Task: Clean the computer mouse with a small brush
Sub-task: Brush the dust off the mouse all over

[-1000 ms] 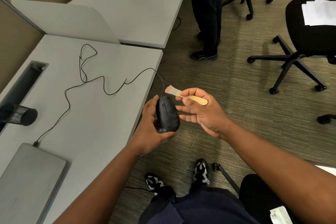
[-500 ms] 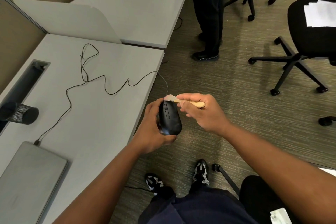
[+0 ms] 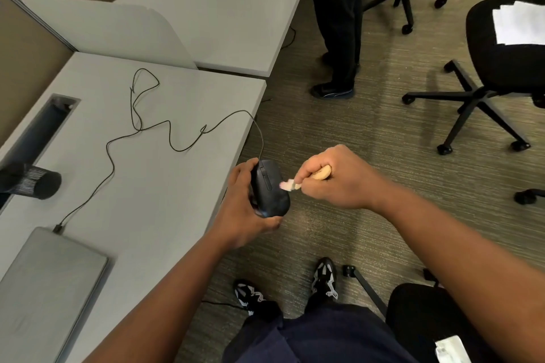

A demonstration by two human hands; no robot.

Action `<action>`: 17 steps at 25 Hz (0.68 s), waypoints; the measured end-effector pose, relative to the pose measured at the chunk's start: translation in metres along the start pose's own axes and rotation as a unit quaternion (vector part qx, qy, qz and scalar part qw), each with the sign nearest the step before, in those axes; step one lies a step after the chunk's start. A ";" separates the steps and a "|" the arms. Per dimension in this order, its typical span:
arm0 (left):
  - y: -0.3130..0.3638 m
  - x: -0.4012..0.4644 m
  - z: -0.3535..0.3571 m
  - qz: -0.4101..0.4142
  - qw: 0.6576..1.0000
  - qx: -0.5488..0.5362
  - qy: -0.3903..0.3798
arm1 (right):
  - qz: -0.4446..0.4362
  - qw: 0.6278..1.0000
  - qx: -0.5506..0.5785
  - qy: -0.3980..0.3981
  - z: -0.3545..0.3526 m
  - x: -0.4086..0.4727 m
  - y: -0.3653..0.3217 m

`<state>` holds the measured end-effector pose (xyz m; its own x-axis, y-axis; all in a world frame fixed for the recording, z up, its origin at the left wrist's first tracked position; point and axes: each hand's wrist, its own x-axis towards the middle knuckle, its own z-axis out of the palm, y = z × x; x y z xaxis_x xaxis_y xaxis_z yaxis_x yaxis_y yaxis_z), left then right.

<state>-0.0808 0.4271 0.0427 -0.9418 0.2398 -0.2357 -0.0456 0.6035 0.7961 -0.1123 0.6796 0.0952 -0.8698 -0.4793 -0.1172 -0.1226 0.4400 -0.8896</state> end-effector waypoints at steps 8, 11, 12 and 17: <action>-0.001 0.002 0.000 0.003 1.000 0.009 -0.005 | 0.022 0.991 0.107 0.080 0.009 0.003 0.009; 0.000 0.001 -0.001 0.004 1.000 0.005 0.000 | 0.000 0.999 0.043 0.029 0.009 0.001 0.010; 0.001 0.001 -0.002 0.004 1.000 0.001 0.002 | -0.001 0.999 0.043 0.015 0.007 0.000 0.010; 0.002 0.003 -0.003 0.006 1.000 0.015 0.007 | 0.013 0.997 0.043 -0.060 -0.010 0.000 0.007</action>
<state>-0.0846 0.4267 0.0449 -0.9466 0.2365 -0.2190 -0.0253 0.6227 0.7821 -0.1178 0.6907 0.0938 -0.8084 -0.5578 -0.1880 -0.0550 0.3896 -0.9193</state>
